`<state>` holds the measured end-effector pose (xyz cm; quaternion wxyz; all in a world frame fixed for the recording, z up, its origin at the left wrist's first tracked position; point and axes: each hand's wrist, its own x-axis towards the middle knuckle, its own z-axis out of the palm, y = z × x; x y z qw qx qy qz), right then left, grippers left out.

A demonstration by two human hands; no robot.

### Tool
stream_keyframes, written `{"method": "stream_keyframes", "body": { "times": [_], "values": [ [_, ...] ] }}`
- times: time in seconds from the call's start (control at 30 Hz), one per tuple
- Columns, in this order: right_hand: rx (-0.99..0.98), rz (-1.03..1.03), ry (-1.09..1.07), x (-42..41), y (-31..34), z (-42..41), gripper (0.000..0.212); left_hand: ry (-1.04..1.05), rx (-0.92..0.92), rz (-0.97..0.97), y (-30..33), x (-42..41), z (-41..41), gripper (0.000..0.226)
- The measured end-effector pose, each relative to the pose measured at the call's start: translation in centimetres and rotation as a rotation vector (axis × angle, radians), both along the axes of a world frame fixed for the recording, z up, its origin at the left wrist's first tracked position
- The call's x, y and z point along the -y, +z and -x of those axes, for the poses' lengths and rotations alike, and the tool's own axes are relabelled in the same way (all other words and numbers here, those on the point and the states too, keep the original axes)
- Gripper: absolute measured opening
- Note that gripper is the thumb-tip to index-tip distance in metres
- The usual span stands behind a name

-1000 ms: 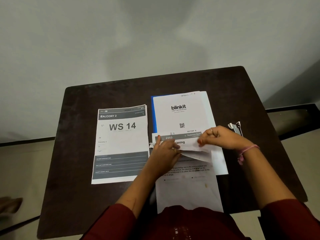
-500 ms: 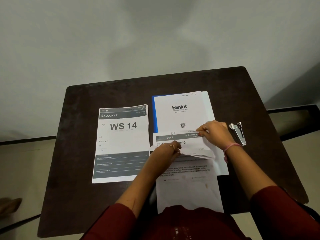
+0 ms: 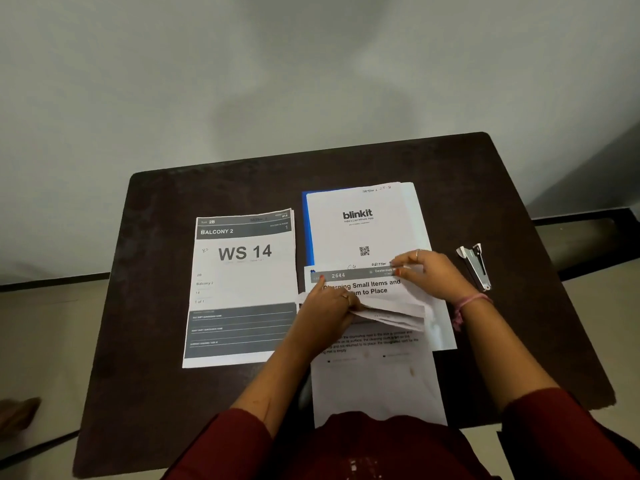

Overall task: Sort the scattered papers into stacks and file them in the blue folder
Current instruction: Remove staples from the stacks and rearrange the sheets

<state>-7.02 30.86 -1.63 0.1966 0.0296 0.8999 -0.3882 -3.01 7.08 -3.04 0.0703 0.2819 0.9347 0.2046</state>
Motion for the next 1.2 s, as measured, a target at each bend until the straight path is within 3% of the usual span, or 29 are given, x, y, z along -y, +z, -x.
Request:
{"method": "stream_keyframes", "body": {
  "times": [0.13,0.27,0.4,0.5,0.67,0.73,0.8,0.9,1.03,1.2],
  "values": [
    [0.03,-0.36,0.056,0.6,-1.6,1.8,0.025,0.065,0.081,-0.02,0.3,-0.2,-0.1,0.022],
    [-0.088,-0.383,-0.029,1.3,-0.7,2.4,0.016,-0.014,-0.026,-0.019,-0.4,0.5,-0.1,0.015],
    [-0.16,-0.501,0.084,1.4,0.3,1.4,0.02,0.011,-0.04,-0.103,-0.7,0.3,-0.5,0.015],
    [-0.141,-0.426,0.139,1.0,0.7,0.0,0.022,-0.003,-0.038,-0.081,-0.7,0.2,-0.4,0.012],
    [0.189,0.057,0.312,-1.2,1.2,-2.4,0.017,-0.012,-0.028,-0.016,-1.1,0.2,0.0,0.017],
    [0.234,0.173,0.23,-1.3,1.3,-2.7,0.002,0.005,-0.029,-0.018,-1.3,0.2,0.0,0.019],
    [0.121,0.231,0.035,-0.8,1.0,-2.2,0.012,0.012,-0.022,-0.015,-1.3,0.2,0.1,0.02],
    [-0.059,0.044,-0.091,-0.3,-0.4,-0.4,0.02,0.051,0.032,-0.021,-0.7,-0.1,0.1,0.019],
    [0.002,-0.171,0.028,-0.1,-2.2,2.0,0.04,0.071,0.065,-0.064,-0.1,-0.2,0.0,0.016],
    [0.028,-0.226,0.088,0.1,-1.7,2.5,0.017,-0.003,-0.038,-0.071,-1.2,0.1,-0.5,0.027]
  ]
}}
